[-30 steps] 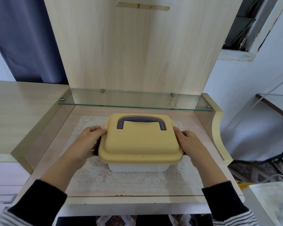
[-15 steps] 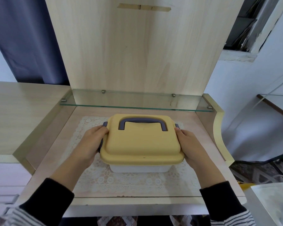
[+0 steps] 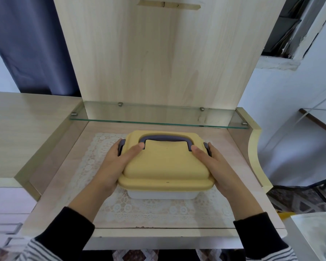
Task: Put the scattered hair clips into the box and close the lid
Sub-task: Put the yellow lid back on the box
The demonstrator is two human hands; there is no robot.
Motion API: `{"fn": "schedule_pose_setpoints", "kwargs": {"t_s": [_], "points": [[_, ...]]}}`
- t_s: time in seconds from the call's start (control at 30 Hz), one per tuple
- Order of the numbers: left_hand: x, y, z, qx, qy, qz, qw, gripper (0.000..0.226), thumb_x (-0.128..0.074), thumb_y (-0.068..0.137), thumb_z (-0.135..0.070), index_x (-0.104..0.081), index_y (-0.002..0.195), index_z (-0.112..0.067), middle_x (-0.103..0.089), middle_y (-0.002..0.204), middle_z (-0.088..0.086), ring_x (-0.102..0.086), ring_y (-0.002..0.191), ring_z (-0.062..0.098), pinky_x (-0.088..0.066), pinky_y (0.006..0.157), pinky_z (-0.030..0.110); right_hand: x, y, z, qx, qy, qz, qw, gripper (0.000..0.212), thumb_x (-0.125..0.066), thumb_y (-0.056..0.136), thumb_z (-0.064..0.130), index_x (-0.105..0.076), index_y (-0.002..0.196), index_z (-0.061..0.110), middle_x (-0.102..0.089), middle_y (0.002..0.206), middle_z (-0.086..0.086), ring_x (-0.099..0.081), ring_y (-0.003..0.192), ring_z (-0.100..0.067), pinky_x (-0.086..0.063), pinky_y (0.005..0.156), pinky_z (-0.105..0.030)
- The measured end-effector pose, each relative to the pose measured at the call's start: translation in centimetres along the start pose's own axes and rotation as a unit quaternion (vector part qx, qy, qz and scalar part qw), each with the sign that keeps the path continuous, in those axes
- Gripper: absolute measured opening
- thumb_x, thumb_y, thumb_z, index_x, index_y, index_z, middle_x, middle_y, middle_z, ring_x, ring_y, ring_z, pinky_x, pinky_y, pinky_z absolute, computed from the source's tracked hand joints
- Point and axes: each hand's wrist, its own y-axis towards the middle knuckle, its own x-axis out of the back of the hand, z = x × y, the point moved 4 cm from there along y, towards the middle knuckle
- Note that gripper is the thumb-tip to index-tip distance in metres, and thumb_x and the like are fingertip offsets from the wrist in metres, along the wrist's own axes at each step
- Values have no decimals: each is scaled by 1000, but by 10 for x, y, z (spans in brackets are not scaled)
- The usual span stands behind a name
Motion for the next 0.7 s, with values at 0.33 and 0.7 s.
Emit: {"fn": "schedule_pose_setpoints", "kwargs": {"t_s": [0.33,0.7], "points": [[1,7,3,-10,17,8,1000,57,-72,80,-40,-47,131,-30,-61,122,-9,-63,105,17,-52,79,34,0,4,-1,-2,-35,-1,999,81,-63,65,66,-42,134,28,-52,135,8,-57,115,-19,-48,96,-47],[2,11,9,-32,15,-39,999,81,-69,81,-46,-28,149,-32,-42,138,-14,-50,121,17,-45,99,40,-1,-1,-4,-16,51,-44,998,81,-67,77,55,-32,146,33,-44,141,13,-50,123,-17,-44,102,-43]]}}
